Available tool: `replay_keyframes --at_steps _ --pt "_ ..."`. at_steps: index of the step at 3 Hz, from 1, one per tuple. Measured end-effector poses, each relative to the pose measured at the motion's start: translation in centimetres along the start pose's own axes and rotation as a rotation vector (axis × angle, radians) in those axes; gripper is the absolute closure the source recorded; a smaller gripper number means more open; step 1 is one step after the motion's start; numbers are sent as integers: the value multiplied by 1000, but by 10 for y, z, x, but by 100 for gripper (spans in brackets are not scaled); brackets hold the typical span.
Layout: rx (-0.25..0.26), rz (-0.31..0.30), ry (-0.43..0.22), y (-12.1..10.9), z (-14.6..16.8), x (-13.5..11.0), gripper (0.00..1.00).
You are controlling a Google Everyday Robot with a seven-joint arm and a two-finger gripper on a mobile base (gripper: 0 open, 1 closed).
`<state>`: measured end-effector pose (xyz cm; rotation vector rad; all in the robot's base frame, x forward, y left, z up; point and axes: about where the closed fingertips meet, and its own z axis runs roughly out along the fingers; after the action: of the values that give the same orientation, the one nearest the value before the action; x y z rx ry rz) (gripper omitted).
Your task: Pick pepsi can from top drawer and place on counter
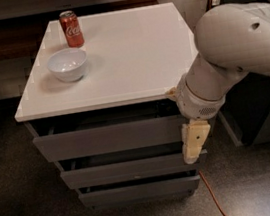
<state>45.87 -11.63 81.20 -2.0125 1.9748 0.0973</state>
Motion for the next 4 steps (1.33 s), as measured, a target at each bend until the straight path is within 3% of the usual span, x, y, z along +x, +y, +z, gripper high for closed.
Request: replay_keyframes --at_steps 2,4 --pt "30 -94 17 -7 74 -5 0" --pt "69 -100 56 -21 113 11 0"
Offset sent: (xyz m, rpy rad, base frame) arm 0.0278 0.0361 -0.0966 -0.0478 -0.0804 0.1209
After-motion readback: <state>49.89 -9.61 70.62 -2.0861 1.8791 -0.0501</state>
